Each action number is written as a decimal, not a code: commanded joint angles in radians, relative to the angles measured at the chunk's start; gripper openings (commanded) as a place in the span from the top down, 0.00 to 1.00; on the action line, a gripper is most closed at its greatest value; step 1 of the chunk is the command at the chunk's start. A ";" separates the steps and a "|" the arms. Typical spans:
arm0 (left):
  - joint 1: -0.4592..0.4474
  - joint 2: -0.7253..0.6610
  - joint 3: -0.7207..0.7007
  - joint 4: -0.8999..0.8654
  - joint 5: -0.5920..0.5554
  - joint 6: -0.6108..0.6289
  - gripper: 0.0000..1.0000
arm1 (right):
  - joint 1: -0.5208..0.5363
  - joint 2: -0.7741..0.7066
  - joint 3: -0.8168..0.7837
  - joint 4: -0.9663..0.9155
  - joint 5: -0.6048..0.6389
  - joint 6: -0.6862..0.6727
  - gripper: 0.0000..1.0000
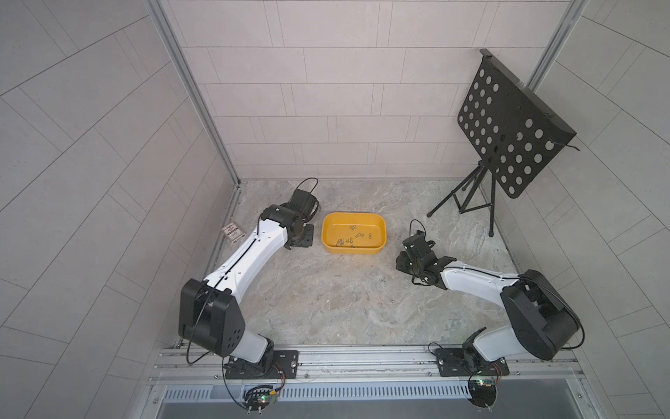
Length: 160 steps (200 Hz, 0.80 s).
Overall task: Put the screws on the desktop into the storage box
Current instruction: Pick up the screw from the center of the board.
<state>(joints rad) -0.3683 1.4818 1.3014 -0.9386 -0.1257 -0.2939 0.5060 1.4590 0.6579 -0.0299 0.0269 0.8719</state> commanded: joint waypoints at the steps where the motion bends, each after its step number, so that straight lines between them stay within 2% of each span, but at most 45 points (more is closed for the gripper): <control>1: 0.006 -0.040 -0.018 0.034 0.014 0.016 0.62 | 0.010 -0.006 0.025 -0.039 0.017 -0.008 0.60; 49: 0.019 -0.049 -0.030 0.031 0.034 0.018 0.61 | 0.043 -0.061 0.039 -0.173 -0.049 0.010 0.60; 82: 0.036 -0.046 -0.030 0.032 0.064 0.013 0.61 | 0.080 -0.188 0.022 -0.284 -0.058 0.039 0.60; 106: 0.042 -0.043 -0.029 0.031 0.072 0.013 0.61 | 0.097 -0.255 0.059 -0.441 -0.039 0.015 0.60; 136: 0.045 -0.037 -0.034 0.032 0.070 0.012 0.61 | 0.097 -0.227 0.136 -0.641 -0.046 -0.058 0.61; 160: 0.044 -0.026 -0.034 0.033 0.072 0.013 0.61 | 0.106 -0.165 0.175 -0.732 -0.067 -0.123 0.61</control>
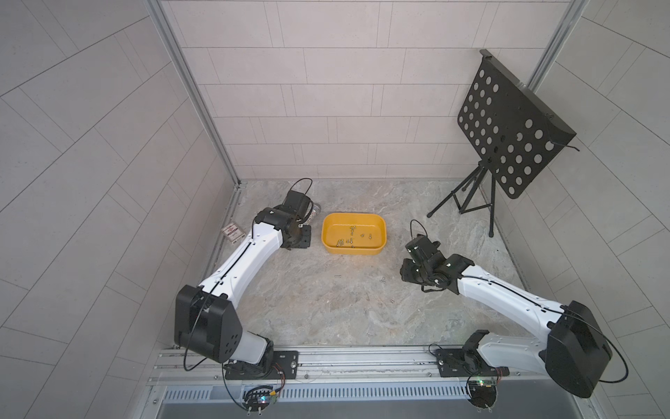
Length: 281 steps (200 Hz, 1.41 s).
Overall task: Put the screws on the desktop into the storage box
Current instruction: Pick up the screw from the center of the board.
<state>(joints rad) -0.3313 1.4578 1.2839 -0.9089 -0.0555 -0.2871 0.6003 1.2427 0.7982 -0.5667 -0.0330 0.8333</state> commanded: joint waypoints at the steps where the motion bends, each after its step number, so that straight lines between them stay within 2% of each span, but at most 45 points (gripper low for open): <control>1: 0.006 -0.001 -0.017 0.003 0.002 0.006 0.61 | 0.012 0.054 0.036 -0.197 -0.008 -0.087 0.61; 40: 0.008 0.013 -0.017 0.000 -0.004 0.006 0.61 | 0.061 0.156 0.083 -0.249 -0.044 -0.170 0.61; 73: 0.008 0.018 -0.018 0.001 -0.007 0.006 0.61 | 0.121 0.226 0.101 -0.210 -0.105 -0.212 0.61; 116: 0.009 0.025 -0.018 0.001 -0.003 0.006 0.61 | 0.185 0.291 0.146 -0.211 -0.113 -0.252 0.61; 164: 0.008 0.032 -0.018 -0.001 -0.004 0.008 0.61 | 0.193 0.358 0.194 -0.251 -0.121 -0.297 0.61; 281: 0.009 0.034 -0.017 -0.004 -0.006 0.009 0.61 | 0.193 0.467 0.267 -0.327 -0.133 -0.307 0.63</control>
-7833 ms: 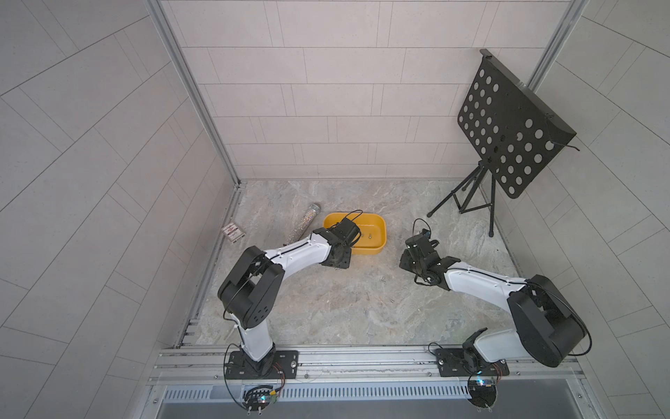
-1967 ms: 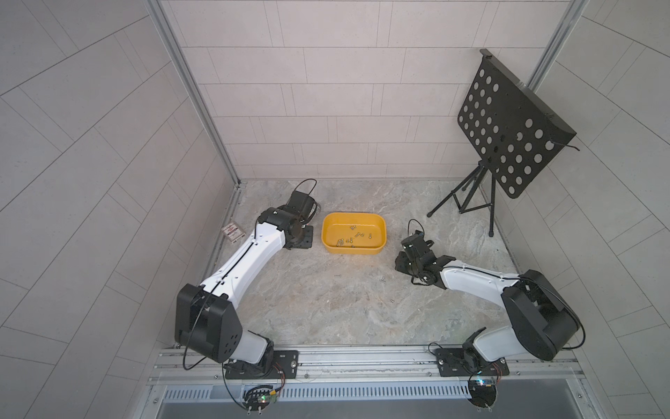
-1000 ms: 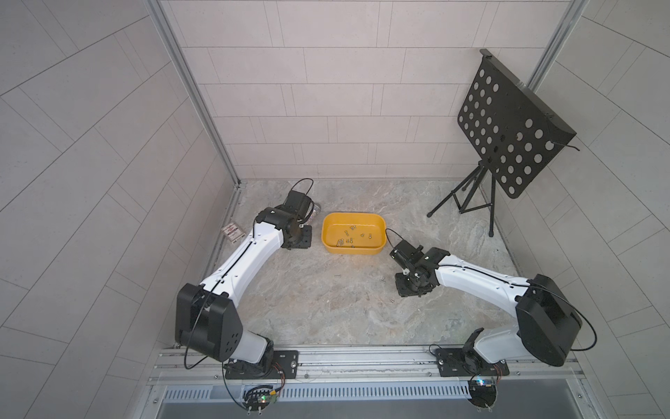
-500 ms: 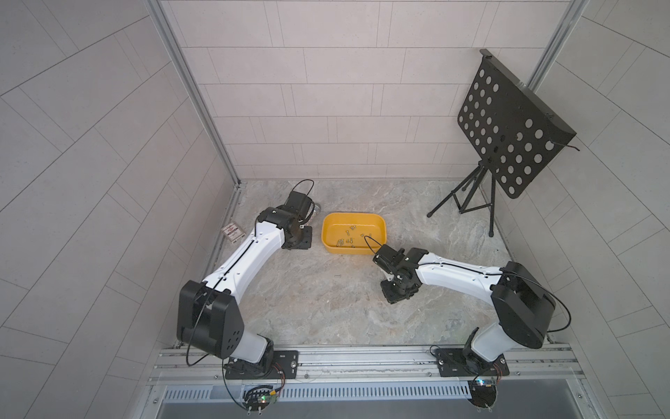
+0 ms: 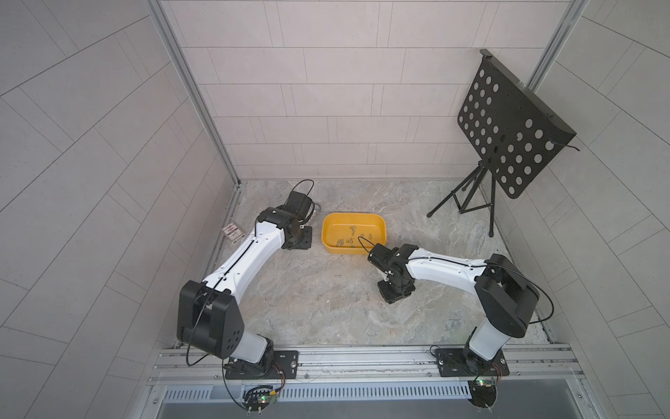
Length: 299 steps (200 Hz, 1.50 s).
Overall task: Put the screws on the desktop into the storage box
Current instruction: Pick up the screw from the center of the board, then place the screw in the storage box.
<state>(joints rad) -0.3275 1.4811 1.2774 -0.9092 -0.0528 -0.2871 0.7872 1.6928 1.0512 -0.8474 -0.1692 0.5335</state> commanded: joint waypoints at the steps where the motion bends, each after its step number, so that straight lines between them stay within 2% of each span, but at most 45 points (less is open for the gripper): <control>1: 0.005 0.011 -0.010 -0.005 -0.009 0.009 0.61 | 0.006 0.018 0.014 -0.046 0.002 -0.007 0.64; 120: 0.005 0.017 -0.010 -0.005 -0.015 0.009 0.61 | 0.000 0.077 0.008 -0.016 -0.019 -0.012 0.70; 225: 0.008 0.012 -0.010 -0.006 -0.015 0.010 0.61 | -0.003 0.101 0.025 -0.027 -0.016 -0.027 0.91; 259: 0.008 0.012 -0.010 -0.005 -0.015 0.011 0.61 | -0.002 0.070 0.027 -0.033 -0.004 -0.027 0.95; 299: 0.009 0.012 -0.010 -0.006 -0.015 0.011 0.61 | -0.002 -0.032 0.066 -0.090 0.025 -0.022 0.98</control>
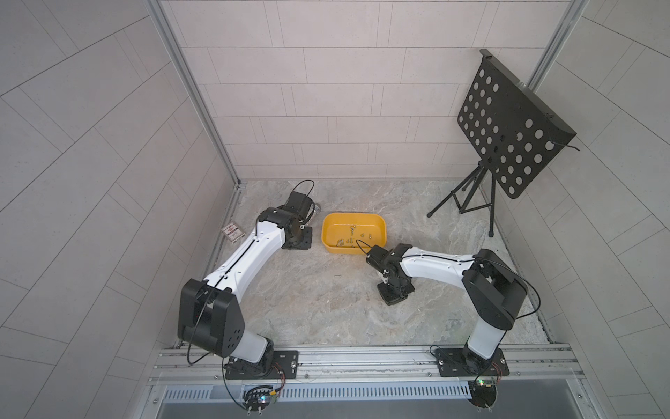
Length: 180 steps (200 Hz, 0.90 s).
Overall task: Put the screws on the desktop into the storage box
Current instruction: Place the screw in the storage box.
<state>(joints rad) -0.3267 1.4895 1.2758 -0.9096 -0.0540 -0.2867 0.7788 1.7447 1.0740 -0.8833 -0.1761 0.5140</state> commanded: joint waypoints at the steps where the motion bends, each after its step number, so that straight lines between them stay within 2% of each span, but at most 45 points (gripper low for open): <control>1: 0.008 0.003 -0.009 -0.006 -0.014 0.011 0.61 | 0.007 -0.087 0.046 -0.057 0.034 -0.003 0.98; 45: 0.011 0.002 -0.009 -0.006 -0.014 0.011 0.61 | 0.004 -0.149 0.183 -0.164 0.089 -0.030 0.99; 82: 0.012 0.000 -0.007 -0.005 -0.013 0.011 0.61 | -0.020 -0.084 0.371 -0.193 0.109 -0.064 0.99; 114: 0.015 -0.004 -0.009 -0.004 -0.015 0.010 0.61 | -0.057 0.063 0.574 -0.194 0.112 -0.096 0.99; 180: 0.021 -0.002 -0.010 -0.003 -0.009 0.011 0.61 | -0.127 0.469 0.970 -0.219 0.093 -0.127 0.99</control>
<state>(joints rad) -0.3134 1.4895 1.2747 -0.9092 -0.0555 -0.2867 0.6712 2.1098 1.9491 -1.0546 -0.0898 0.4099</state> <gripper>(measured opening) 0.388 0.114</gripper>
